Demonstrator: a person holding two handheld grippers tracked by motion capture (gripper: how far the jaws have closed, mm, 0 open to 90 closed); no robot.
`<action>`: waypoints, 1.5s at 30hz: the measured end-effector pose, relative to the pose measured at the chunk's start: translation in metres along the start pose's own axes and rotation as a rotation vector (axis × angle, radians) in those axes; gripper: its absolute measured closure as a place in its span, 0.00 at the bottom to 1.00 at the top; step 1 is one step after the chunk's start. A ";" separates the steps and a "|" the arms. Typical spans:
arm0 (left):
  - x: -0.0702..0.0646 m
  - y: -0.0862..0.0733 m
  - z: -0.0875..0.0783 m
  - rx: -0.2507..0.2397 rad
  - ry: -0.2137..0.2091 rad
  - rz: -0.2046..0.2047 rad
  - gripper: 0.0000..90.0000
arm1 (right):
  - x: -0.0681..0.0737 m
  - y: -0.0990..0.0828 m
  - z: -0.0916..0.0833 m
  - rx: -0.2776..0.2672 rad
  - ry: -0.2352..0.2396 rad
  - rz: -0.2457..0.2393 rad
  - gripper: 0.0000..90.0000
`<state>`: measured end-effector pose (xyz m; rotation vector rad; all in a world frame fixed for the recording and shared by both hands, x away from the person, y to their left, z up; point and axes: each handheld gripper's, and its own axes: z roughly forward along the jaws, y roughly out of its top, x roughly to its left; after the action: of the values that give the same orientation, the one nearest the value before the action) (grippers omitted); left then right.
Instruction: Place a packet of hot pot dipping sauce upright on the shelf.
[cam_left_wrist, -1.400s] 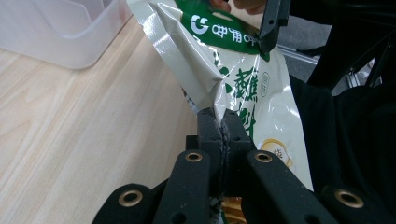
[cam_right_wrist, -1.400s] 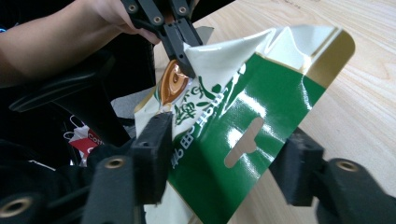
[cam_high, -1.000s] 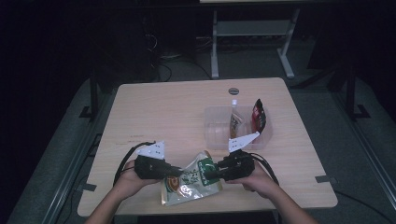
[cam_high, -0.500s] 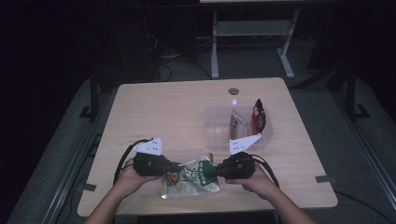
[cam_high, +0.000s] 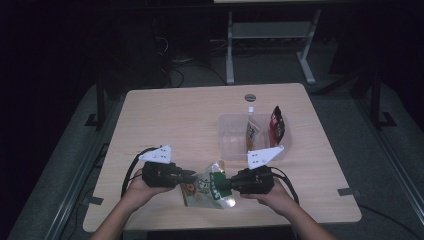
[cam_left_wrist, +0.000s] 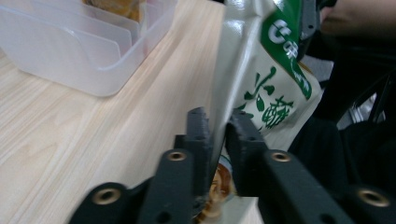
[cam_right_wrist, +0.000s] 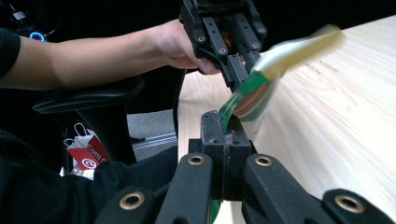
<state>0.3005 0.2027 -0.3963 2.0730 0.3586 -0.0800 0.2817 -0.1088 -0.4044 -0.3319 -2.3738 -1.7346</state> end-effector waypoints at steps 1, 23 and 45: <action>0.000 0.000 0.000 -0.001 0.012 0.002 0.80 | 0.001 0.001 0.000 -0.001 -0.003 -0.005 1.00; 0.015 -0.029 -0.017 0.036 0.140 -0.084 0.35 | 0.007 0.012 -0.014 -0.080 -0.049 -0.029 1.00; 0.015 -0.033 -0.005 0.093 0.107 -0.094 0.35 | 0.009 0.034 -0.038 -0.178 -0.120 -0.073 1.00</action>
<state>0.3046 0.2257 -0.4242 2.1576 0.5265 -0.0424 0.2835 -0.1342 -0.3601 -0.3904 -2.3434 -2.0194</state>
